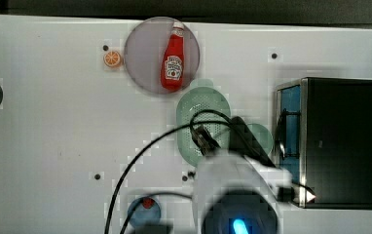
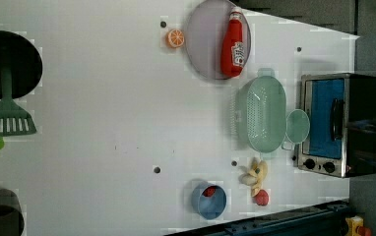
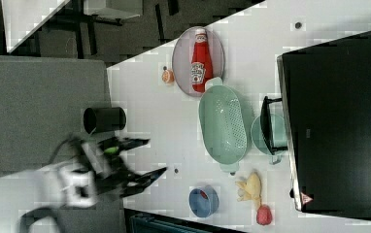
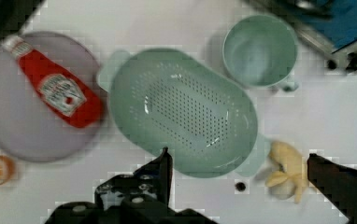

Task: Drag strainer right to left.

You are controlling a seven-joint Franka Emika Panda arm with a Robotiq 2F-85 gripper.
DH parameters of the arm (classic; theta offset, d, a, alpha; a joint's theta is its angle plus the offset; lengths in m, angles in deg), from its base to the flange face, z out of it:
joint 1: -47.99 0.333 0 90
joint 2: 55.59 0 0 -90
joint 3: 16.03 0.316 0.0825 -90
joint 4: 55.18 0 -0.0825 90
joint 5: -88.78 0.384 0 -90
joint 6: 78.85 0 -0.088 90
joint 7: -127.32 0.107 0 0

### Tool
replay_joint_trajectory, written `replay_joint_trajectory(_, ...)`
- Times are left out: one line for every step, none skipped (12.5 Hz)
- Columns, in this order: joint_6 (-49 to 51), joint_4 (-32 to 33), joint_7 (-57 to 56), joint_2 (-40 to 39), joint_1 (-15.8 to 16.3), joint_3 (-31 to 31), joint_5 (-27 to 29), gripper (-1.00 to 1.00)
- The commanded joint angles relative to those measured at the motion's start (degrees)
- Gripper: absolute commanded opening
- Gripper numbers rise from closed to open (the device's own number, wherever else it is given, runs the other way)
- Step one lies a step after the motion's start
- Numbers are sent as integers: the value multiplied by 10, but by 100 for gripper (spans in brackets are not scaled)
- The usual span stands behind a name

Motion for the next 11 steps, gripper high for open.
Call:
replay_joint_trajectory(-91, 87, 113, -72, 5, 2, 12, 100)
replay_joint_trajectory(-131, 96, 162, -101, 6, 7, 12, 100)
replay_joint_trajectory(-163, 94, 202, -135, 7, 13, 12, 100)
replay_joint_trajectory(-193, 87, 230, -170, 7, 20, 12, 100)
replay_joint_trajectory(-222, 78, 251, -205, 7, 26, 12, 100)
replay_joint_trajectory(-248, 74, 272, -238, 8, 31, 12, 100)
replay_joint_trajectory(-280, 73, 295, -269, 8, 34, 12, 100)
replay_joint_trajectory(-315, 73, 316, -298, 8, 36, 12, 100)
replay_joint_trajectory(-354, 73, 333, -325, 10, 37, 12, 100)
replay_joint_trajectory(-387, 73, 343, -352, 12, 37, 12, 100)
replay_joint_trajectory(-413, 73, 350, -374, 14, 37, 12, 100)
